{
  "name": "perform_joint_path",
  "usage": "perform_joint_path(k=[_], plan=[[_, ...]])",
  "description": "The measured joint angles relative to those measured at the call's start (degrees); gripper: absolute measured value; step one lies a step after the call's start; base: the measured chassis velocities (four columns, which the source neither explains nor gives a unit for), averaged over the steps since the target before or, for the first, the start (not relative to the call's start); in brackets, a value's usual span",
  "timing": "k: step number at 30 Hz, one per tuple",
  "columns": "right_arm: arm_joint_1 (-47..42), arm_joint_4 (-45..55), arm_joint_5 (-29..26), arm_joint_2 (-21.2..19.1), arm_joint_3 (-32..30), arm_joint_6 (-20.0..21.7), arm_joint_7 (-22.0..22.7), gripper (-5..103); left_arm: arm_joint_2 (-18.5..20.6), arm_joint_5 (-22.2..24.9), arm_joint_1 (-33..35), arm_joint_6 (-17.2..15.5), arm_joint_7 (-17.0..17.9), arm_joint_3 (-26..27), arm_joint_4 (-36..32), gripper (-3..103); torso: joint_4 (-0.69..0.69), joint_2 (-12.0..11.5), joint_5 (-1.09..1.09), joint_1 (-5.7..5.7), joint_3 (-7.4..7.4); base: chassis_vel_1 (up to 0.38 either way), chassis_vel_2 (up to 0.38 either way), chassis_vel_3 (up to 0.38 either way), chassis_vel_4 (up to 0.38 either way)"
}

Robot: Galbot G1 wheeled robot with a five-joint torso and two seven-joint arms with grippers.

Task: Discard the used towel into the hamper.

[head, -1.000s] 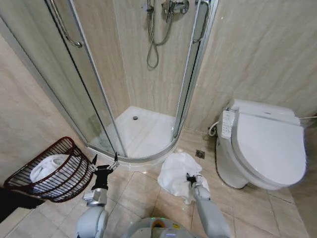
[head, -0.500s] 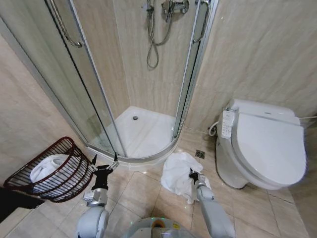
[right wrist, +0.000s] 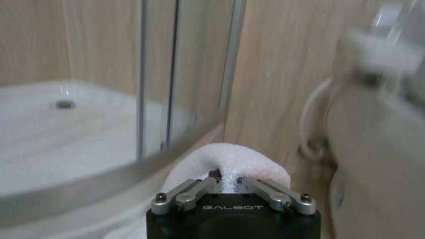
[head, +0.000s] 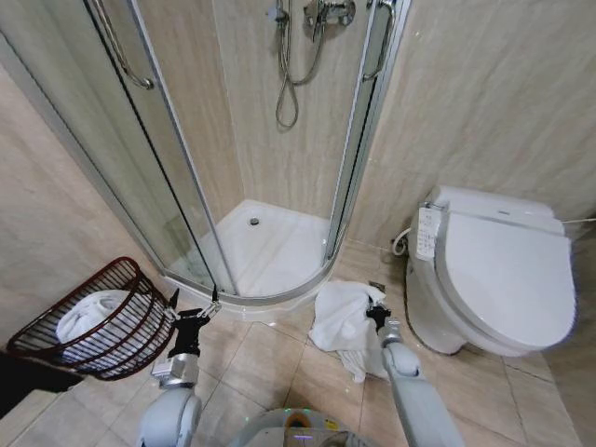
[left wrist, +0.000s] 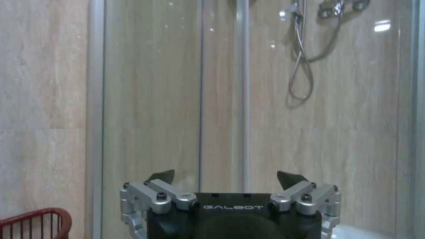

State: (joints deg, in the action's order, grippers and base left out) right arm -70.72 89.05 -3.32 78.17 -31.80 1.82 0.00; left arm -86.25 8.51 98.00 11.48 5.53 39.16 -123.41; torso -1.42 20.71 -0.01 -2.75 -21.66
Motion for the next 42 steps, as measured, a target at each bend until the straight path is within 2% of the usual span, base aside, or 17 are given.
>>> perform_joint_path(k=[2, 3, 4, 7, 12, 16, 20, 23, 24, 30, 33, 38, 42], plan=[[-0.63, 1.42, 0.0, -0.15, -0.03, 0.38, 0.2, 4, -0.03, 0.25, 0.06, -0.02, 0.02, 0.02, -0.23, 100, 0.0, 0.0, 0.0, 0.0, 0.0, 0.0, 0.0, 0.0, 0.0], [-2.84, 6.57, -0.09, -0.6, -0.12, 1.94, 0.92, 4, -0.05, 0.78, 0.23, -0.04, 0.05, 0.14, -0.8, 100, 0.0, 0.0, 0.01, 0.0, 0.0, 0.0, 0.0, 0.0, 0.0], [-2.84, 6.57, -0.09, -0.6, -0.12, 1.94, 0.92, 4, -0.05, 0.78, 0.23, -0.04, 0.05, 0.14, -0.8, 100, 0.0, 0.0, 0.01, 0.0, 0.0, 0.0, 0.0, 0.0, 0.0], [-6.09, 16.32, -1.36, -1.05, -0.43, 5.22, 2.11, 4, 0.19, 1.46, 0.42, -0.11, 0.06, 0.5, -2.05, 100, 0.0, 0.0, 0.01, 0.0, 0.0, 0.0, 0.0, 0.0, 0.0], [-8.45, 24.91, -2.83, -1.88, -0.66, 7.96, 2.65, 4, 0.54, 1.87, 0.67, 0.11, -0.34, 0.82, -3.23, 100, 0.0, 0.0, 0.01, 0.0, 0.0, 0.0, 0.0, 0.0, 0.0], [-10.14, 32.49, -4.95, -4.26, -1.22, 10.69, 2.66, 4, 0.19, 2.06, 0.32, 0.69, -1.0, 0.83, -3.41, 100, 0.0, 0.0, 0.01, 0.0, 0.0, 0.0, 0.0, 0.0, 0.0], [-11.08, 40.27, -11.01, -8.87, -2.54, 13.05, 3.83, 4, 0.45, 2.68, -0.89, 1.5, -1.66, 0.66, -2.61, 100, 0.0, 0.0, 0.01, 0.0, 0.0, 0.0, 0.0, 0.0, 0.0], [-11.28, 43.15, -13.75, -10.39, -2.97, 13.98, 5.07, 4, 0.78, 3.19, -1.34, 2.12, -1.98, 0.79, -2.17, 100, 0.0, 0.0, 0.02, 0.0, 0.0, 0.0, 0.0, 0.0, 0.0], [-11.65, 46.66, -16.69, -12.08, -3.61, 15.34, 6.35, 4, 1.12, 3.93, -1.65, 3.05, -2.27, 1.05, -1.73, 100, 0.0, 0.0, 0.01, 0.0, 0.0, 0.0, 0.0, 0.0, 0.0], [-12.17, 52.27, -20.69, -15.25, -4.98, 17.73, 8.71, 4, 1.67, 5.16, -1.73, 5.8, -2.48, 1.67, -0.52, 100, 0.0, 0.0, 0.01, 0.0, 0.0, 0.0, 0.0, 0.0, 0.0], [-13.33, 54.96, -23.98, -18.04, -8.13, 19.15, 9.92, 4, 1.96, 5.64, -1.71, 7.8, -2.44, 1.94, 0.64, 100, 0.01, 0.0, 0.0, 0.0, 0.0, 0.0, 0.0, 0.0, 0.0], [-16.16, 55.0, -26.91, -19.66, -12.33, 20.04, 11.37, 4, 3.27, 6.74, -1.77, 8.15, -2.33, 2.05, 0.69, 100, 0.01, 0.0, 0.02, 0.0, 0.0, 0.0, 0.0, 0.0, 0.0], [-18.57, 54.88, -26.88, -18.59, -14.86, 19.73, 11.15, 4, 4.3, 6.94, -2.62, 7.81, -2.33, 2.05, 0.84, 100, -0.01, 0.0, 0.01, 0.0, 0.0, 0.0, 0.0, 0.0, 0.0]])
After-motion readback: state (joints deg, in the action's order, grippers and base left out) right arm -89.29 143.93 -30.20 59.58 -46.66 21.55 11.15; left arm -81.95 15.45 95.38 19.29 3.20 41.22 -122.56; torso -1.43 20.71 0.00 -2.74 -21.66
